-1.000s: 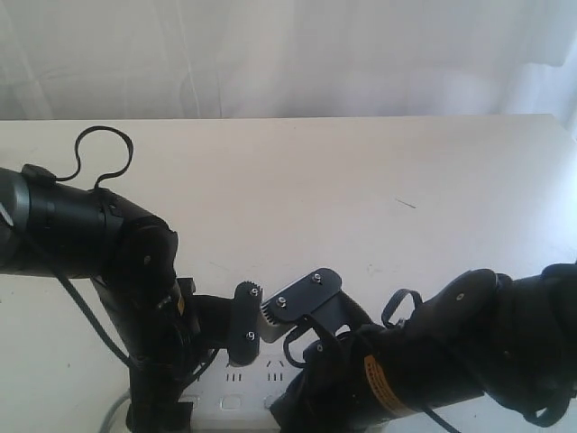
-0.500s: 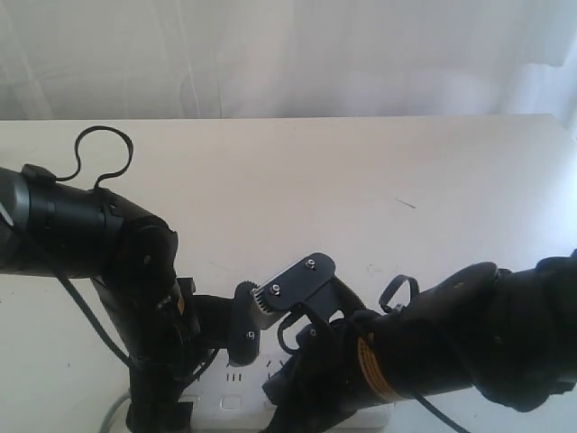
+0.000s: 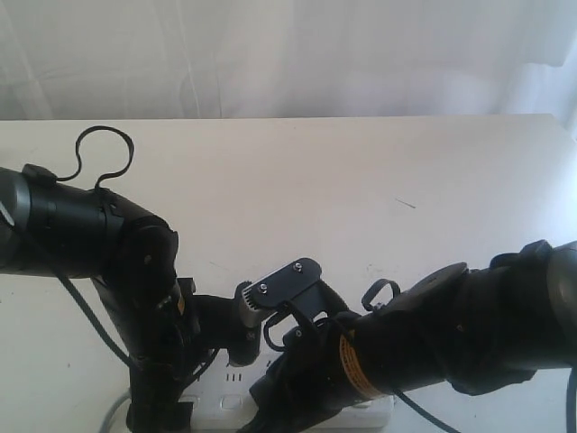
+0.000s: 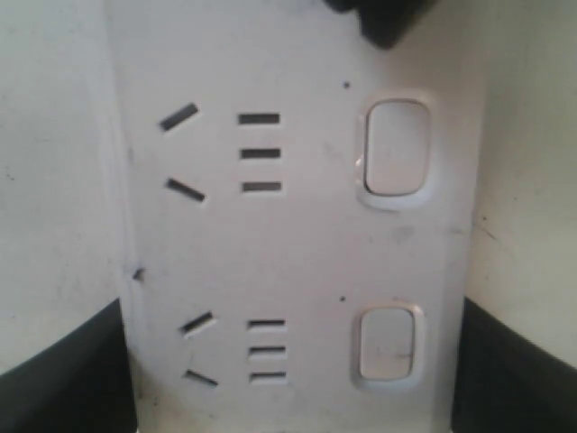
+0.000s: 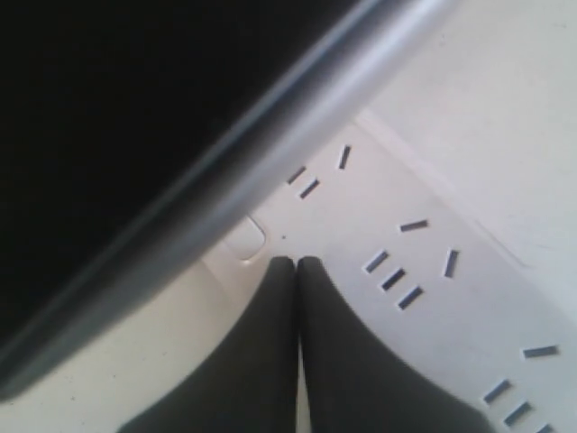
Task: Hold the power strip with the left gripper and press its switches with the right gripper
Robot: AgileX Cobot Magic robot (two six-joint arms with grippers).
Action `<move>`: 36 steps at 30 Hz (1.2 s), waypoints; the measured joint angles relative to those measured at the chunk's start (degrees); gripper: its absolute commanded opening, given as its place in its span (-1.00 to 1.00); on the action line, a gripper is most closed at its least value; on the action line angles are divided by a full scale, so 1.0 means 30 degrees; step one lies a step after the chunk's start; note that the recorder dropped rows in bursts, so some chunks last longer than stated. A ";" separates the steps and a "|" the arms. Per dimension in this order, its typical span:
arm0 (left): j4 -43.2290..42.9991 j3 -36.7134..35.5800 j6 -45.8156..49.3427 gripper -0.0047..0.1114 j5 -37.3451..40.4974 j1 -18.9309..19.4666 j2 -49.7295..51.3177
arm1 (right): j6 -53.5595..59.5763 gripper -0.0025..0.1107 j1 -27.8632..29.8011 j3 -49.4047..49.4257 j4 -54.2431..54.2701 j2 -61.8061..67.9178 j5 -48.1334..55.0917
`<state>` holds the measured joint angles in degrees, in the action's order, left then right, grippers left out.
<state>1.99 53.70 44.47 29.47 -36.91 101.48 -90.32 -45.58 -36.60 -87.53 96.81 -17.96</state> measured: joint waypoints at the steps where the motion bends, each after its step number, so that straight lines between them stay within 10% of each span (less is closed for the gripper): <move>1: 0.0000 0.0027 0.0000 -0.92 0.0000 0.0000 0.0000 | 0.0000 -0.96 0.0000 0.0000 0.0000 0.0000 0.0000; 36: 0.0000 0.0039 0.0000 -0.92 0.0073 0.0000 0.0000 | -0.2334 -0.96 -0.0033 0.0881 -0.2785 -0.2974 0.1212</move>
<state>1.99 53.82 44.47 29.69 -36.91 101.48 -97.33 -45.68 -33.96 -95.89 87.89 -14.33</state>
